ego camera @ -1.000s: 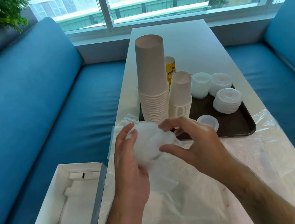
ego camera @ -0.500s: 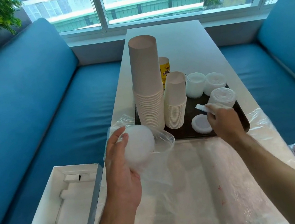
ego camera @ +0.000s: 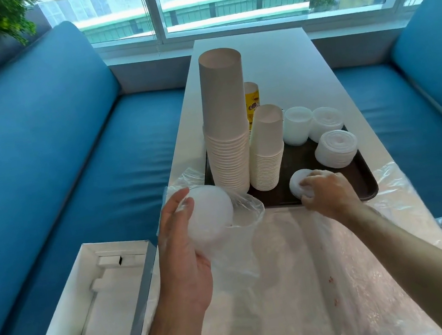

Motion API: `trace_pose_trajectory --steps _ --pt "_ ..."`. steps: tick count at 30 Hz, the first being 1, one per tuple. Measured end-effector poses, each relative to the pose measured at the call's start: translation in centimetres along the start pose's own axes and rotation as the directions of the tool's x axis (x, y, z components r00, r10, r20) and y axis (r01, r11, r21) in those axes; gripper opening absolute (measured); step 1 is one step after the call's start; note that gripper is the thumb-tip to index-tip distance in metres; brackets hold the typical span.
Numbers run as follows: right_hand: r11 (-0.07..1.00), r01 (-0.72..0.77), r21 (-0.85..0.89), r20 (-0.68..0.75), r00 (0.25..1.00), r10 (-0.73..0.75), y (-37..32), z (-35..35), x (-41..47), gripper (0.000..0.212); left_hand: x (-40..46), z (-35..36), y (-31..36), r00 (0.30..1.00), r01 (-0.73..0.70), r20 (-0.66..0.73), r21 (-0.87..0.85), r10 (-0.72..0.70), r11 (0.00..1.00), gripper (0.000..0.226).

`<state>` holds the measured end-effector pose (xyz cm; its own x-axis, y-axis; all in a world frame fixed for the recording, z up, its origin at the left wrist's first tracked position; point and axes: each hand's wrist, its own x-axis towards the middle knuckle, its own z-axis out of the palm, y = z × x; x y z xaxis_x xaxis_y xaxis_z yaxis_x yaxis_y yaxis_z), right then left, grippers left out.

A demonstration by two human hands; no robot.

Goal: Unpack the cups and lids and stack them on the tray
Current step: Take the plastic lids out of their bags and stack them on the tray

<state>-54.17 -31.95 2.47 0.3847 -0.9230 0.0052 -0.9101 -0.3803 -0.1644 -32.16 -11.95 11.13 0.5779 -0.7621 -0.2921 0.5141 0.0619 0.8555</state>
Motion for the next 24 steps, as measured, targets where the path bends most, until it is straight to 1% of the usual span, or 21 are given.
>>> trace_pose_trajectory --steps 3,5,6,8,10,11,13,15,18,21,24 --pt "1.0 0.0 -0.007 0.032 0.999 0.001 -0.3 -0.3 0.1 0.032 -0.1 0.1 0.0 1.0 0.008 -0.001 -0.004 -0.008 1.0 0.024" --pt "1.0 -0.001 0.026 0.012 1.0 0.001 -0.7 -1.0 -0.1 0.035 -0.3 0.3 0.1 1.0 0.009 -0.004 0.006 -0.009 1.0 0.023" --pt "0.998 0.007 0.067 -0.037 0.999 -0.005 -1.1 -1.5 -0.4 0.036 -0.4 0.4 0.1 1.0 0.005 -0.007 0.011 -0.005 1.0 0.023" --pt "0.975 0.048 0.218 -0.197 0.98 -0.004 -2.2 -2.7 -1.0 0.031 -0.6 0.5 0.1 1.0 -0.014 -0.007 0.024 0.014 1.0 0.024" --pt "0.911 0.113 0.396 -0.339 0.94 0.031 -4.1 -4.3 -2.0 0.027 -0.7 0.6 0.1 1.0 -0.016 -0.008 0.031 0.016 0.999 0.029" --pt "0.87 0.156 0.468 -0.388 0.921 0.044 -5.2 -5.2 -2.6 0.026 -0.8 0.7 0.2 1.0 -0.015 -0.004 0.032 0.015 0.999 0.033" --pt "0.782 0.262 0.566 -0.441 0.897 0.019 -7.4 -6.8 -3.9 0.026 -0.9 0.8 0.2 1.0 -0.024 0.008 0.051 0.024 0.998 0.038" --pt "0.707 0.378 0.598 -0.461 0.884 -0.082 -9.3 -8.1 -5.2 0.028 -1.1 1.1 0.2 0.999 -0.041 0.024 0.076 0.04 0.996 0.035" --pt "0.648 0.51 0.566 -0.458 0.848 -0.267 -11.4 -9.0 -6.6 0.034 -1.3 1.4 0.2 0.998 -0.059 0.033 0.112 0.055 0.992 0.033" --pt "0.649 0.538 0.537 -0.399 0.84 -0.367 -12.5 -8.9 -7.1 0.039 -1.5 1.6 0.1 0.998 -0.058 0.041 0.111 0.053 0.992 0.034" --pt "0.66 0.537 0.526 -0.369 0.843 -0.392 -12.9 -8.6 -7.3 0.04 -1.5 1.7 0.1 0.998 -0.047 0.044 0.093 0.043 0.995 0.031"
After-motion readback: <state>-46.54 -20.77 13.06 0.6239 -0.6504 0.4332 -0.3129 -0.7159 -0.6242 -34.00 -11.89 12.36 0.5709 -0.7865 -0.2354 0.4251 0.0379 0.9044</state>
